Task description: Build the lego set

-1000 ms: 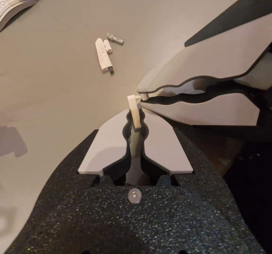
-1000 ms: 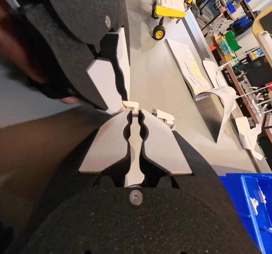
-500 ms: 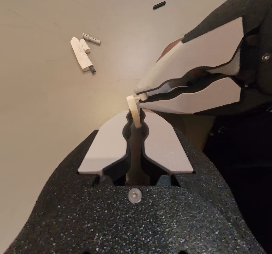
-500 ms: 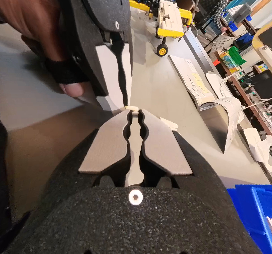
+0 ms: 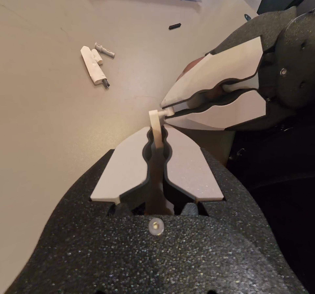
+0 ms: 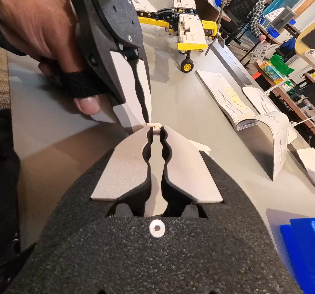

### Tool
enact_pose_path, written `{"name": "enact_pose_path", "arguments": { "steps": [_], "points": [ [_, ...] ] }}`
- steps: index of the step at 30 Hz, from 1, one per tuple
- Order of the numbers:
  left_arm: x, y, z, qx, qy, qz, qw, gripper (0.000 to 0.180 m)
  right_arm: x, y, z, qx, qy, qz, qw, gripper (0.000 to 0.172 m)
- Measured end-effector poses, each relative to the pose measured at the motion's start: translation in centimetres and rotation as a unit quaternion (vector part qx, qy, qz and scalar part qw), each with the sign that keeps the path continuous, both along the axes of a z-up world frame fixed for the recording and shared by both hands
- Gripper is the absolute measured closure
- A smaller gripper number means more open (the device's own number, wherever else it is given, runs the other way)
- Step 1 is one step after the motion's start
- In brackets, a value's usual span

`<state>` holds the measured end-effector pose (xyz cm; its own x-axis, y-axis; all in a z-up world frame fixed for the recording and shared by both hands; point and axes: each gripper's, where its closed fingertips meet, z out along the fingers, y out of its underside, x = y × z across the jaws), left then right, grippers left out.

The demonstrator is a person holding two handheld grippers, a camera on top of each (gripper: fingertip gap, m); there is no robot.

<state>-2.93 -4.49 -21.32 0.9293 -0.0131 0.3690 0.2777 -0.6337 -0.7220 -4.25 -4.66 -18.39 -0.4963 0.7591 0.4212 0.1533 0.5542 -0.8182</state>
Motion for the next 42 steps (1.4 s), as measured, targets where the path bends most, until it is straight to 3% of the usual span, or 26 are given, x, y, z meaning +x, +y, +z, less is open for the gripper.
{"name": "enact_pose_path", "arguments": {
  "steps": [11, 19, 42],
  "points": [
    [0.1, 0.0, 0.2, 0.005, -0.022, -0.005, 1.000, 0.171, -0.1, 0.1, 0.0, 0.013, 0.009, 0.000, 1.000, 0.163],
    [0.4, -0.1, 0.7, 0.020, -0.046, -0.022, 0.999, 0.171, 0.0, 0.0, 0.4, -0.034, 0.001, 0.004, 0.999, 0.164],
    [-0.8, 0.0, -1.0, -0.031, 0.152, 0.010, 0.988, 0.169, -0.2, 0.1, -0.8, -0.018, -0.043, -0.010, 0.999, 0.164]
  ]
}}
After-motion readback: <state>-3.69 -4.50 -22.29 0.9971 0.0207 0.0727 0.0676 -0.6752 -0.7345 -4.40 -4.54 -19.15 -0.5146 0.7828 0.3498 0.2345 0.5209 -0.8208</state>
